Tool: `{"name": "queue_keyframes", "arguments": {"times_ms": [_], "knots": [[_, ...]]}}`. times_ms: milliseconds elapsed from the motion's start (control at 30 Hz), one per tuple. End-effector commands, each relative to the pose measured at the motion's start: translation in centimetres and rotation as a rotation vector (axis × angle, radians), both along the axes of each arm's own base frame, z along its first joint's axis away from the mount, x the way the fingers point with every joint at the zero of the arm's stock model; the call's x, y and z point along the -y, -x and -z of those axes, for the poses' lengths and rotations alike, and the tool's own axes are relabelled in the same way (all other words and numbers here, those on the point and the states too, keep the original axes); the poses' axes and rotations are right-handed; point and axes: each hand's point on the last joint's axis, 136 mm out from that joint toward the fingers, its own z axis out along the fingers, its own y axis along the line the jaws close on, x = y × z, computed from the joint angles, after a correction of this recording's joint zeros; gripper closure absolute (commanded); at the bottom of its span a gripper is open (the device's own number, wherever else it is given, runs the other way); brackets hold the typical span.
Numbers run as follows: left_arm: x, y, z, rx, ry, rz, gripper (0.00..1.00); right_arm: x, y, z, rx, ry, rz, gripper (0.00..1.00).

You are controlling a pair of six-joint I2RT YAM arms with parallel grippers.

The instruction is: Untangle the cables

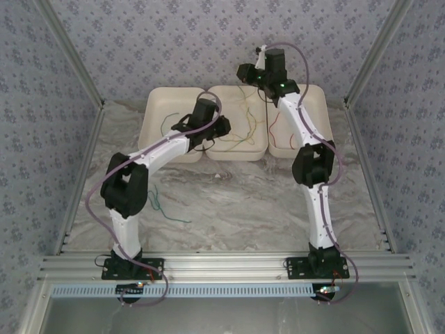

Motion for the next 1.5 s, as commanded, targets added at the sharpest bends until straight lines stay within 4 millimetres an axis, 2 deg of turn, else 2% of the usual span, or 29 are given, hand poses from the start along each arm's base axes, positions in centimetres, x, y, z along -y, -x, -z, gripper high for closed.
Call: {"name": "queue_keyframes", "arguments": {"times_ms": [0,100,200,333,433,567,667,733,833,900,1000,1100,1233,1367,1467], "knots": [[-1.3,-0.6,-1.2,0.02,-0.01,-0.058,0.66,0.1,0.9,1.8,-0.077,0.042,-0.021,0.63],[-3.3,0.0,-1.9,0.03,-0.033,-0.131,0.53,0.6,1.9,2.1,-0.105,0.077,-0.002,0.54],[-4.4,1.2,-3.4,0.048,-0.032,-0.156,0.49,1.0,3.2,1.8,-0.105,0.123,0.025,0.51],[-5.8,3.3,-5.7,0.071,-0.048,-0.177,0.43,1.6,5.8,-0.5,-0.07,0.145,0.057,0.49],[-8.0,5.6,-6.6,0.066,-0.076,-0.22,0.42,1.5,8.5,-2.2,-0.032,0.169,0.067,0.5],[-13.4,9.6,-6.1,0.005,-0.105,-0.341,0.39,0.6,13.9,-3.3,0.01,0.165,0.056,0.5],[-17.2,12.9,-4.4,-0.063,-0.119,-0.406,0.39,-0.7,18.6,-2.9,0.029,0.171,0.03,0.5],[-19.2,15.0,-3.0,-0.096,-0.115,-0.436,0.4,-2.3,22.1,-2.2,0.044,0.174,-0.019,0.5],[-22.0,18.2,-0.4,-0.163,-0.115,-0.489,0.4,-5.9,28.0,0.4,0.035,0.227,-0.145,0.5],[-23.7,20.2,1.1,-0.192,-0.095,-0.535,0.41,-9.3,32.5,3.4,0.023,0.313,-0.248,0.5],[-26.3,22.9,2.3,-0.204,-0.064,-0.617,0.42,-13.8,38.9,9.0,-0.005,0.443,-0.423,0.51],[-28.7,26.0,2.5,-0.196,-0.036,-0.699,0.45,-17.5,43.2,12.5,-0.015,0.571,-0.558,0.51],[-31.3,29.3,1.4,-0.144,0.0,-0.794,0.48,-21.2,46.5,16.4,-0.035,0.752,-0.695,0.5],[-33.3,32.0,0.1,-0.08,0.045,-0.864,0.49,-23.2,46.7,19.4,-0.079,0.857,-0.734,0.49],[-34.2,33.3,-0.8,-0.037,0.071,-0.89,0.5,-24.3,46.3,20.7,-0.082,0.917,-0.733,0.48]]}}
